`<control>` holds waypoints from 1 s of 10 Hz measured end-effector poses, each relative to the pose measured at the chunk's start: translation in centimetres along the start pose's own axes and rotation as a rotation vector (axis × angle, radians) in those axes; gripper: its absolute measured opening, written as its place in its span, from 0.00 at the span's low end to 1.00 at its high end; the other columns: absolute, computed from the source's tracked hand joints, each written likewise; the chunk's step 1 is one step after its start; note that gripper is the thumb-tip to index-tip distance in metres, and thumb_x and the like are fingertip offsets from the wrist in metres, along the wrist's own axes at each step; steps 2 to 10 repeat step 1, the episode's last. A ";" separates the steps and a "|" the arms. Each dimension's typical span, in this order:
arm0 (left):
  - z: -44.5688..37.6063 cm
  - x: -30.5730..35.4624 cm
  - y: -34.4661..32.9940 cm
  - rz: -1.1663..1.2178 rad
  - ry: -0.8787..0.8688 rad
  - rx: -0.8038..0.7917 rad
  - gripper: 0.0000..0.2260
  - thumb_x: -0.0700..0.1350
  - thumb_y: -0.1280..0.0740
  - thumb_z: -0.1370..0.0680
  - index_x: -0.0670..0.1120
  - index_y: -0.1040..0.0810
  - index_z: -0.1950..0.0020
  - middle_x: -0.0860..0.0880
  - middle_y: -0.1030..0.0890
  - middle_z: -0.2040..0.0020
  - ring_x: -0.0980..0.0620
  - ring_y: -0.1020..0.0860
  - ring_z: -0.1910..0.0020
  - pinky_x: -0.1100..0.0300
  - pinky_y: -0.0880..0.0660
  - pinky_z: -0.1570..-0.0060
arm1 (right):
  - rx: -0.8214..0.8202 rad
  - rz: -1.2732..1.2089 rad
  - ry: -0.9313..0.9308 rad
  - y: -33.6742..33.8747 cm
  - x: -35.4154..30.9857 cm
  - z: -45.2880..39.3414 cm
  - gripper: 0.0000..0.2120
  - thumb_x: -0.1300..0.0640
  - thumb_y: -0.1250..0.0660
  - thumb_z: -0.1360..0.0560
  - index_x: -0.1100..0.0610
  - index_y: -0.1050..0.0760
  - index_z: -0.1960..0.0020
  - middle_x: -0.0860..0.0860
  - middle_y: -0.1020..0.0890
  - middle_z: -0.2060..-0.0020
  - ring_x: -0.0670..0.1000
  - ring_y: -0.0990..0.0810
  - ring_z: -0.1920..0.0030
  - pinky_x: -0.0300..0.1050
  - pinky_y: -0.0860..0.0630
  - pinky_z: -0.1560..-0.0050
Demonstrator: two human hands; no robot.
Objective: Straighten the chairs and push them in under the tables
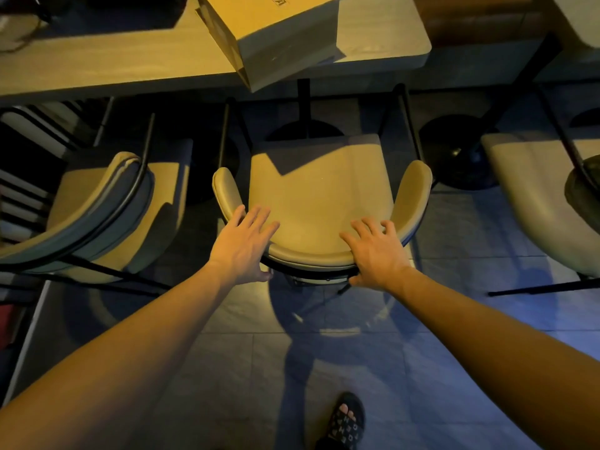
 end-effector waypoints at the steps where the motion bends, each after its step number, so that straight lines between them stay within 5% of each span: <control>1: 0.8 0.7 0.1 -0.020 0.038 -0.006 0.55 0.76 0.36 0.34 0.49 0.56 0.19 0.40 0.55 0.19 0.39 0.56 0.20 0.40 0.54 0.24 | -0.016 0.001 -0.060 0.2 0.2 0.5 0.58 0.29 0.29 0.35 0.55 0.55 0.21 0.61 0.50 0.21 0.63 0.52 0.22 0.65 0.46 0.28; 10: 0.8 0.7 0.1 -0.020 0.038 -0.006 0.55 0.76 0.36 0.34 0.49 0.56 0.19 0.40 0.55 0.19 0.39 0.56 0.20 0.40 0.54 0.24 | -0.016 0.001 -0.060 0.2 0.2 0.5 0.58 0.29 0.29 0.35 0.55 0.55 0.21 0.61 0.50 0.21 0.63 0.52 0.22 0.65 0.46 0.28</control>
Point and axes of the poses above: each hand's wrist, its own z-axis away from the middle knuckle, its own y-axis out of the back of the hand, x = y × z, the point moved 9 cm from there along -z, towards the middle knuckle
